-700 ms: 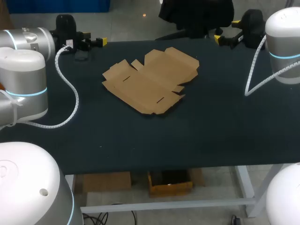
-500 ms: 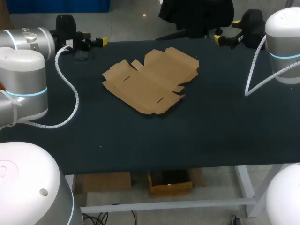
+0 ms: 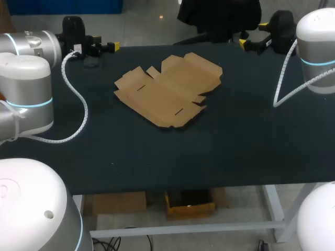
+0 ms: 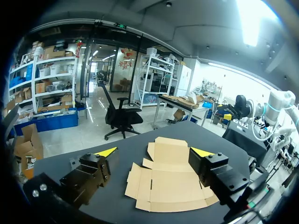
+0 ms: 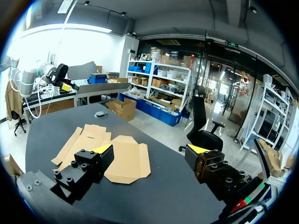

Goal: Assemble the packaging by folding the flat box into shape, placing the metal phone stand inside, and closing the box properly

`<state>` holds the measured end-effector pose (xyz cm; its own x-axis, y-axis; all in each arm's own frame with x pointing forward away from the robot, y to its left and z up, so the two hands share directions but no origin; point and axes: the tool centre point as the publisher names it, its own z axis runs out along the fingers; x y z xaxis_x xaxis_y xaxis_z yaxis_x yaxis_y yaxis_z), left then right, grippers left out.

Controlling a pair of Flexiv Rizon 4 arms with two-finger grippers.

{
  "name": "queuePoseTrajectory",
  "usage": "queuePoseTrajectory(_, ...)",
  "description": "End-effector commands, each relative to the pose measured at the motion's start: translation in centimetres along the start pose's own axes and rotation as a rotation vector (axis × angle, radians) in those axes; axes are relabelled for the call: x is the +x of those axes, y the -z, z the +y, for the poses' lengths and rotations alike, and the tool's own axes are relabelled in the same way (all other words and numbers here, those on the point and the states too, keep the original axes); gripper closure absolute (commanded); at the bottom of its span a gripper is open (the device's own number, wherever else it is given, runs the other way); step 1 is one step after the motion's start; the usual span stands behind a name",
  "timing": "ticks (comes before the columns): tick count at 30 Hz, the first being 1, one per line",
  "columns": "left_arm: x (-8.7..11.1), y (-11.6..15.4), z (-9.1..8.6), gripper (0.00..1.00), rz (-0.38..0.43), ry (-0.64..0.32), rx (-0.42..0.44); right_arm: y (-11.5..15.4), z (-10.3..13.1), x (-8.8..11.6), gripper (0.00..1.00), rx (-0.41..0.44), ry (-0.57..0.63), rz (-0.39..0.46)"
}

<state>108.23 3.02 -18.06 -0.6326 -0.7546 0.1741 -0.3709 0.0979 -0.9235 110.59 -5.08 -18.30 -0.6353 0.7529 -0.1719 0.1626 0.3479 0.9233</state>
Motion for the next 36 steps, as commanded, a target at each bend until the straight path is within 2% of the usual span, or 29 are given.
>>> queuePoseTrajectory(1, 0.0, -0.1, 0.1, 0.0, 0.0, 0.0, 0.004, 0.0, -0.1, 0.1, 0.0, -0.003, 0.001, -0.002)
queuePoseTrajectory(10, 0.0, -0.1, 0.1, 0.0, 0.0, 0.0, 0.004, 0.0, -0.1, 0.1, 0.0, -0.003, 0.001, -0.002)
queuePoseTrajectory(13, 0.0, -0.1, -0.1, 0.0, -0.004, 0.001, 0.001, -0.3, -0.1, -0.2, 0.0, -0.009, -0.068, 0.045)
queuePoseTrajectory(18, 0.2, 0.2, 0.1, 0.0, -0.021, 0.018, -0.021, -0.4, -0.4, 0.0, 0.0, 0.046, -0.122, 0.05)
queuePoseTrajectory(19, 0.2, 0.3, 0.1, 0.0, -0.025, 0.024, -0.028, -0.3, -0.5, -0.1, 0.0, 0.03, -0.143, 0.067)
queuePoseTrajectory(28, 0.8, 1.9, 0.6, 0.0, -0.043, 0.065, -0.109, 0.6, -1.6, 0.5, 0.0, 0.127, -0.292, 0.109)
queuePoseTrajectory(36, 1.5, 3.4, 2.2, 0.0, -0.092, 0.141, -0.2, 1.5, -3.8, 1.9, 0.0, 0.303, -0.413, 0.115)
